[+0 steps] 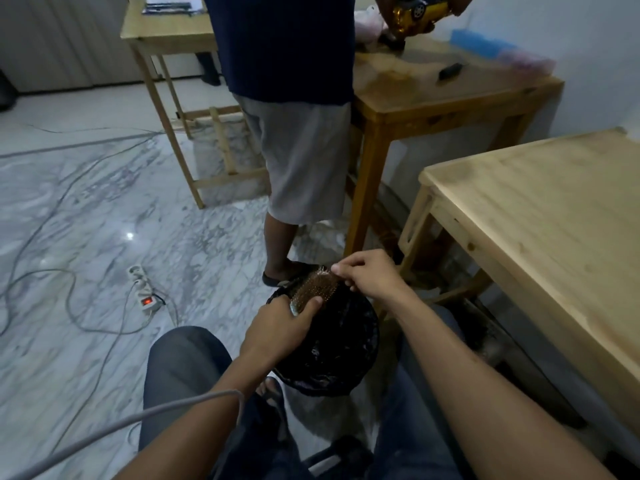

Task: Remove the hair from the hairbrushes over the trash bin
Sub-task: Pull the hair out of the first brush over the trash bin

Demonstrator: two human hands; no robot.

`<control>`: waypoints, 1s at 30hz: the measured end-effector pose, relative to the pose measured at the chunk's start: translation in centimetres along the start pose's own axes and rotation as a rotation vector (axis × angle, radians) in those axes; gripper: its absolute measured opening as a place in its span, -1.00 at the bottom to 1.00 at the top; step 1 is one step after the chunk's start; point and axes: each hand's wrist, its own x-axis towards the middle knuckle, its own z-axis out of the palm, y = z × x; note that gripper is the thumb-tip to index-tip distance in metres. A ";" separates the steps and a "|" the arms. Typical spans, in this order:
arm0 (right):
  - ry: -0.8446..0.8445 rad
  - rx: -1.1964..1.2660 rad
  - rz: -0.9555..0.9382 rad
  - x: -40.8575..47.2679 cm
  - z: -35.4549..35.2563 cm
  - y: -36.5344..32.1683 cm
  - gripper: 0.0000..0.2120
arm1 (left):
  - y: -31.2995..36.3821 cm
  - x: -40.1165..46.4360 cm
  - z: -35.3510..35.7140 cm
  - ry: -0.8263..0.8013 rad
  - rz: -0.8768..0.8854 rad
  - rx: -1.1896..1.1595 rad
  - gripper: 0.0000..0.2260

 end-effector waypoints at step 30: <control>0.019 -0.164 -0.040 -1.2 -0.6 -4.0 -0.82 | -3.3 3.5 -4.1 0.086 0.000 0.111 -0.52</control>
